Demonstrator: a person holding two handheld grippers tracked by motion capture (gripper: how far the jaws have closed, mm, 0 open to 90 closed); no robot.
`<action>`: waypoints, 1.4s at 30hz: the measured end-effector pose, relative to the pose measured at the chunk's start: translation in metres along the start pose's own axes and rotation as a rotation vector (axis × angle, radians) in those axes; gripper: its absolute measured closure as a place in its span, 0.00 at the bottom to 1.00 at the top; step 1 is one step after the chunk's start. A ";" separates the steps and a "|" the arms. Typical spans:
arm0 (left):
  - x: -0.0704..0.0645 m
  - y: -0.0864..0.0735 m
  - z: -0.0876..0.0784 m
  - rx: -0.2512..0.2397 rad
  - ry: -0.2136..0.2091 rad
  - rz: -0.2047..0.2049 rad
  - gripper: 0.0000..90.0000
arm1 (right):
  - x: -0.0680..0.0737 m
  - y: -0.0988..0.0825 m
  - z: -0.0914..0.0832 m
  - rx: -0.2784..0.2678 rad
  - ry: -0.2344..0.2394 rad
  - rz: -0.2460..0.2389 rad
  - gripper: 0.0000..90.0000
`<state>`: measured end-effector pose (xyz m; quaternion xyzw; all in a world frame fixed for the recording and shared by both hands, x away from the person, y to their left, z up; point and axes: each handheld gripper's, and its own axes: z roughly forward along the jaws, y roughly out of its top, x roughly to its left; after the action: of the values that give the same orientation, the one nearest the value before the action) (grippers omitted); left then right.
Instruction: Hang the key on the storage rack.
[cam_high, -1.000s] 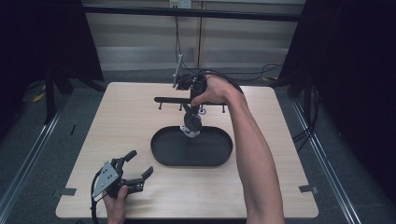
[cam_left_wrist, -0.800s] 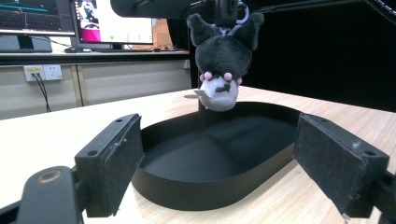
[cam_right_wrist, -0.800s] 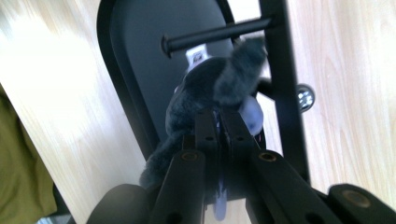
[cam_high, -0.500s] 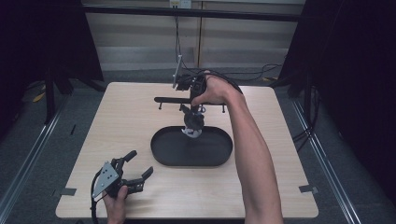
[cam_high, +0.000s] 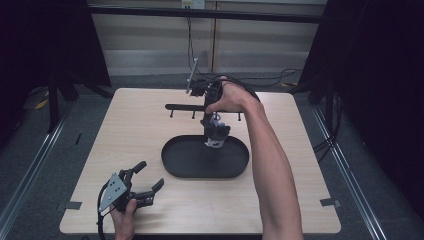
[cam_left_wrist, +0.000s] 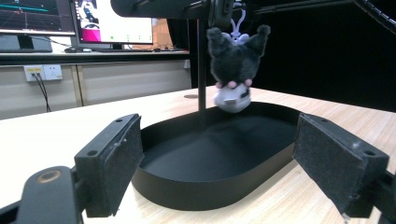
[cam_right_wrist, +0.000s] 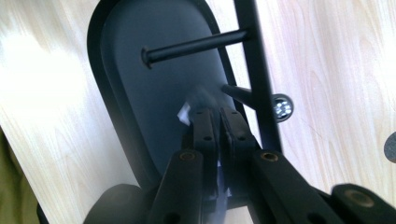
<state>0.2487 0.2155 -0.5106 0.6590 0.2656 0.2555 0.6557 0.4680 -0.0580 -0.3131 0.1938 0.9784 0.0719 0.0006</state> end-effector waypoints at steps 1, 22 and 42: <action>0.001 0.000 0.000 0.003 -0.003 0.016 0.17 | 0.001 -0.001 0.000 -0.002 -0.004 0.006 0.95; 0.000 0.000 0.000 -0.003 0.000 -0.004 0.17 | 0.013 -0.017 -0.017 -0.198 0.032 0.052 0.58; 0.001 0.000 0.000 0.005 -0.003 0.013 0.17 | 0.055 -0.068 -0.008 -0.466 0.111 0.070 0.34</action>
<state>0.2491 0.2164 -0.5104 0.6627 0.2610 0.2582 0.6527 0.3915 -0.1003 -0.3130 0.2182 0.9265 0.3063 -0.0109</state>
